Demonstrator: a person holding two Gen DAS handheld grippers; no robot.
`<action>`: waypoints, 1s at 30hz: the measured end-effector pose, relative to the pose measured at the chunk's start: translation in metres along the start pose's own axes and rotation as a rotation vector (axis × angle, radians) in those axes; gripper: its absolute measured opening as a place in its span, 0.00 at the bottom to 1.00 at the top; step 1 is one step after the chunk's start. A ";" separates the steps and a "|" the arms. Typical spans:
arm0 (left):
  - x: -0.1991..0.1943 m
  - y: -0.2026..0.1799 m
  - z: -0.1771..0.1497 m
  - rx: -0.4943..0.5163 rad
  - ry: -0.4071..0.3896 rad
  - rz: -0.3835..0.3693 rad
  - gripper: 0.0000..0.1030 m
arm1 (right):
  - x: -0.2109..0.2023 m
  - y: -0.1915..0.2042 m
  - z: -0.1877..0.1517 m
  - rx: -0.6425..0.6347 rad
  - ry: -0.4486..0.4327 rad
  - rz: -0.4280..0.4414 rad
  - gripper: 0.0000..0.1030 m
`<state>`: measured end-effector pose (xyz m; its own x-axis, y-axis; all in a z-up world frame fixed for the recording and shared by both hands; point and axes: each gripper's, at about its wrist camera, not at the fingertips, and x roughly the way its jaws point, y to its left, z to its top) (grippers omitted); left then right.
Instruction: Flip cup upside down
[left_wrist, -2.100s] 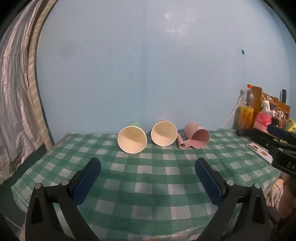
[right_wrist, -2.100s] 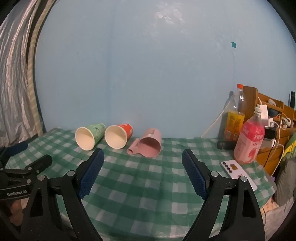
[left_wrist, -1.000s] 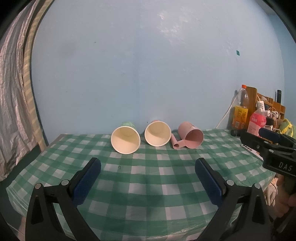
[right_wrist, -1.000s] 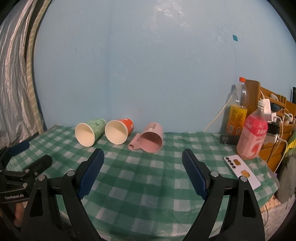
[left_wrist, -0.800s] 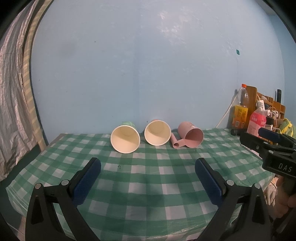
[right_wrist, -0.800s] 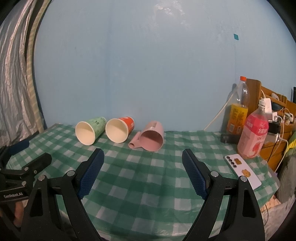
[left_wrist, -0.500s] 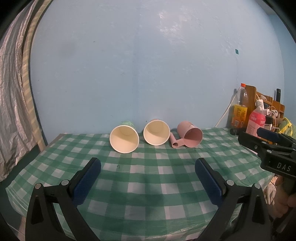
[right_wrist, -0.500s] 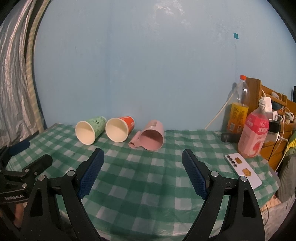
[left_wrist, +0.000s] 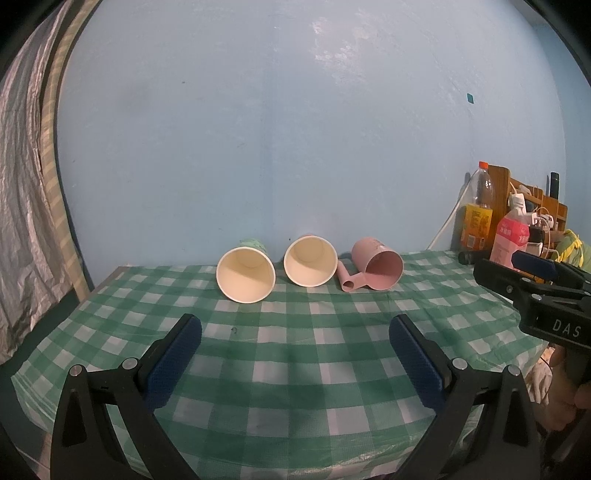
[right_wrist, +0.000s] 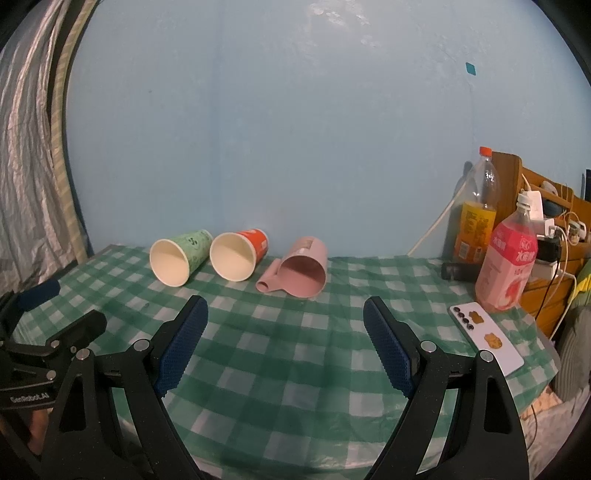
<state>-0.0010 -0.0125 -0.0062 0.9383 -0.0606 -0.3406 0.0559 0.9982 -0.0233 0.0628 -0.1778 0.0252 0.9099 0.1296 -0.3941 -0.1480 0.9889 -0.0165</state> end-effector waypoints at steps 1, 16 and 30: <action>0.000 0.000 0.000 0.002 -0.001 0.001 1.00 | 0.000 0.000 0.000 -0.002 0.001 -0.001 0.83; 0.001 0.001 0.000 0.001 0.004 -0.001 1.00 | 0.001 -0.003 0.000 0.002 0.005 -0.003 0.83; 0.002 0.001 -0.002 0.000 0.009 0.000 1.00 | 0.001 -0.004 0.000 0.003 0.007 -0.004 0.83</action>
<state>0.0002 -0.0119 -0.0086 0.9350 -0.0604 -0.3495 0.0558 0.9982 -0.0232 0.0643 -0.1813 0.0248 0.9079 0.1248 -0.4003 -0.1428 0.9896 -0.0154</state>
